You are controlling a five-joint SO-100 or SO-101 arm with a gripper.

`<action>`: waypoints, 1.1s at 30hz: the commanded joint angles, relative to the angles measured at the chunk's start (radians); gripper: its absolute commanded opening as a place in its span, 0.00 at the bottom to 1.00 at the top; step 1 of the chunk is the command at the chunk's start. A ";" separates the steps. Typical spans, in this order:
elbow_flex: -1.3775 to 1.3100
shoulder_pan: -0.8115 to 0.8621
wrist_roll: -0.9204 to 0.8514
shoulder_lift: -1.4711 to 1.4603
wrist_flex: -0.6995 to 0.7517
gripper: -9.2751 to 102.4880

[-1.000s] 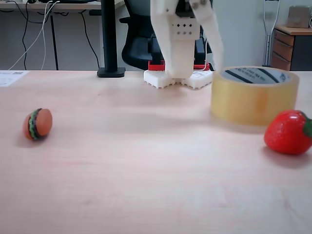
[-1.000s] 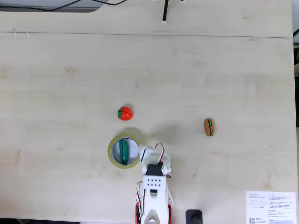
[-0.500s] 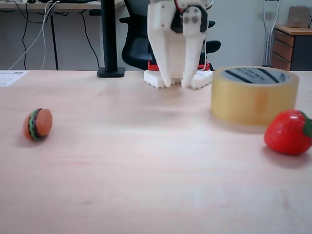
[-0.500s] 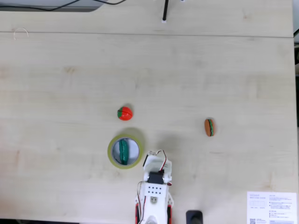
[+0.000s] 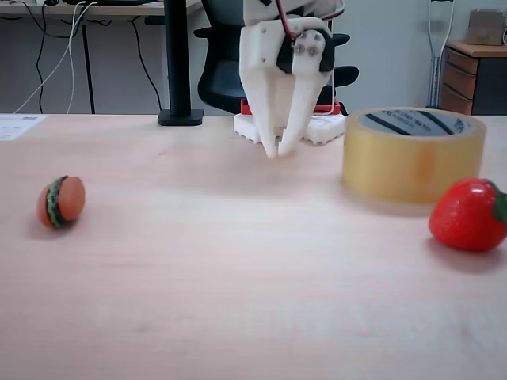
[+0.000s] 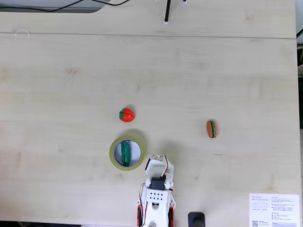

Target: Grasp a cucumber and put it in the hole.

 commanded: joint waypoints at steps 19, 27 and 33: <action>0.052 0.112 -0.021 0.112 0.049 0.08; 0.054 0.112 -0.021 0.112 0.049 0.08; 0.054 0.112 -0.021 0.112 0.049 0.08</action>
